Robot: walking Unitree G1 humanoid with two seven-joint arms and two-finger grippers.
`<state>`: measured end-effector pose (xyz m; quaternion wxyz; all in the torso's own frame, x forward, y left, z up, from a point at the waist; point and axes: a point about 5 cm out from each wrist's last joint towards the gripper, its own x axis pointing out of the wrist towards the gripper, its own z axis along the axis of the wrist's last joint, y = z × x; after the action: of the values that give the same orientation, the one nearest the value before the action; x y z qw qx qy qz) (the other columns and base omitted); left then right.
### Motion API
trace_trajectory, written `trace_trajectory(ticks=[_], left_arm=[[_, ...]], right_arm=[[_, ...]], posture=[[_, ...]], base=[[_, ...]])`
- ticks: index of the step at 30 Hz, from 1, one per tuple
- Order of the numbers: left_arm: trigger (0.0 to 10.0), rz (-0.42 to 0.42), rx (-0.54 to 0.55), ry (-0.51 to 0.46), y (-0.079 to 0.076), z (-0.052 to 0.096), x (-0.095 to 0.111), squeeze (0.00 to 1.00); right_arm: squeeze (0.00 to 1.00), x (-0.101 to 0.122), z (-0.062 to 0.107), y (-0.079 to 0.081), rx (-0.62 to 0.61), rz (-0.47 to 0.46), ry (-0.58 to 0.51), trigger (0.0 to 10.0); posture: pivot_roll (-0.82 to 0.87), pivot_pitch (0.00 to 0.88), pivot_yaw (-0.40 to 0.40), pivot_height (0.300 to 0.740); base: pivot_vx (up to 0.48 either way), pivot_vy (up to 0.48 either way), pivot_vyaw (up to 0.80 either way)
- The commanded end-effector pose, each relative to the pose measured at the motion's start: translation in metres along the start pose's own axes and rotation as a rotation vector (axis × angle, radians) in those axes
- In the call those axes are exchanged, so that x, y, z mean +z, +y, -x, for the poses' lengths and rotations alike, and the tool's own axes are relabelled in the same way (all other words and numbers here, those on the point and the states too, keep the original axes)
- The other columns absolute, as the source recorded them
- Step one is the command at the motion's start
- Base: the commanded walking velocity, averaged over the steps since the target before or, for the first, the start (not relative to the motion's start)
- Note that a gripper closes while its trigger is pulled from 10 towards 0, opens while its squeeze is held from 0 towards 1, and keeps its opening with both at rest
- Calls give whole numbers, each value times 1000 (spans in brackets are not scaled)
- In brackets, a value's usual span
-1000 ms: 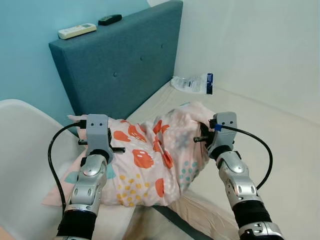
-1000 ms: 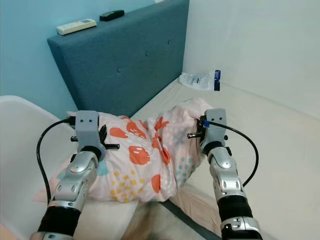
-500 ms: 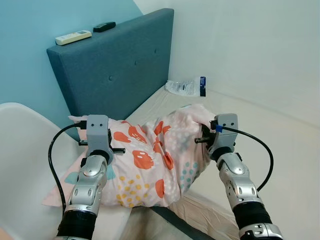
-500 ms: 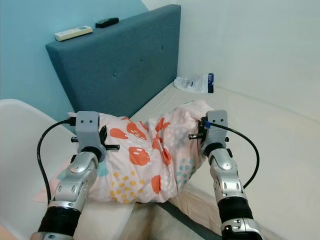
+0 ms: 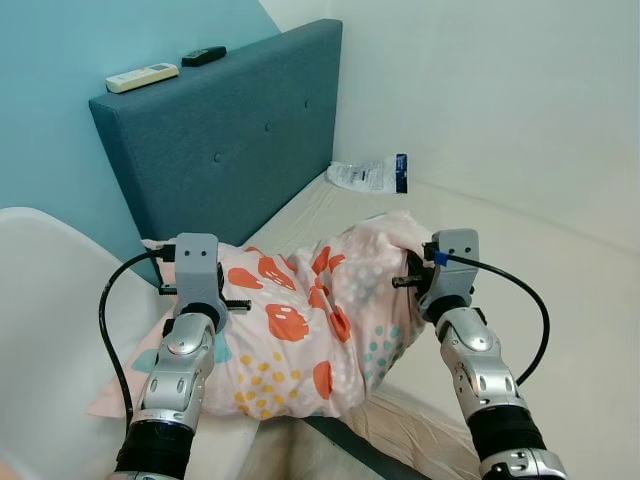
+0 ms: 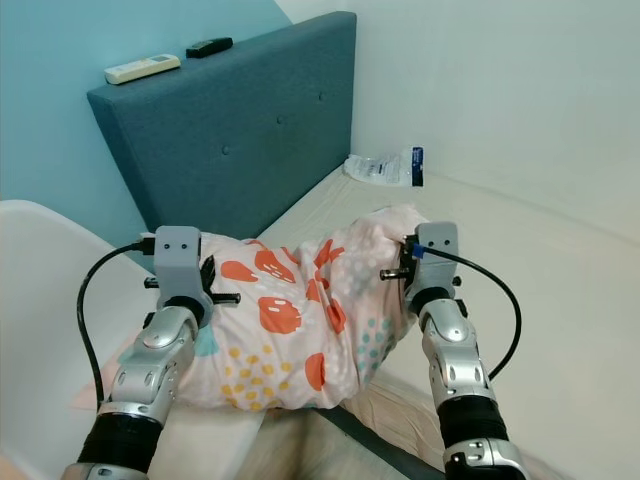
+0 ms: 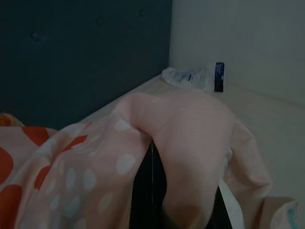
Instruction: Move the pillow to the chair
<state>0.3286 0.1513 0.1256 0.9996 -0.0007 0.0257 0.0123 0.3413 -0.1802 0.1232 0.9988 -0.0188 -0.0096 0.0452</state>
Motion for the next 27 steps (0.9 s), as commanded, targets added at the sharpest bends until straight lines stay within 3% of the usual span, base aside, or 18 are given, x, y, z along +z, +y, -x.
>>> trace_trajectory(ticks=[1,14,27], left_arm=[[10000,-5,-20,-37,-5,0,6,0],[10000,8,-16,-18,-8,8,-2,0],[10000,2,-28,-10,-10,5,0,0]], right_arm=[[0,10,-1,3,9,-3,-58,10000],[0,13,2,-2,11,12,-59,10000],[0,17,2,-3,8,22,-67,10000]], posture=[[1,54,-31,740],[-16,90,-43,740],[-18,101,-31,740]], base=[[0,0,0],[0,0,0],[0,0,0]])
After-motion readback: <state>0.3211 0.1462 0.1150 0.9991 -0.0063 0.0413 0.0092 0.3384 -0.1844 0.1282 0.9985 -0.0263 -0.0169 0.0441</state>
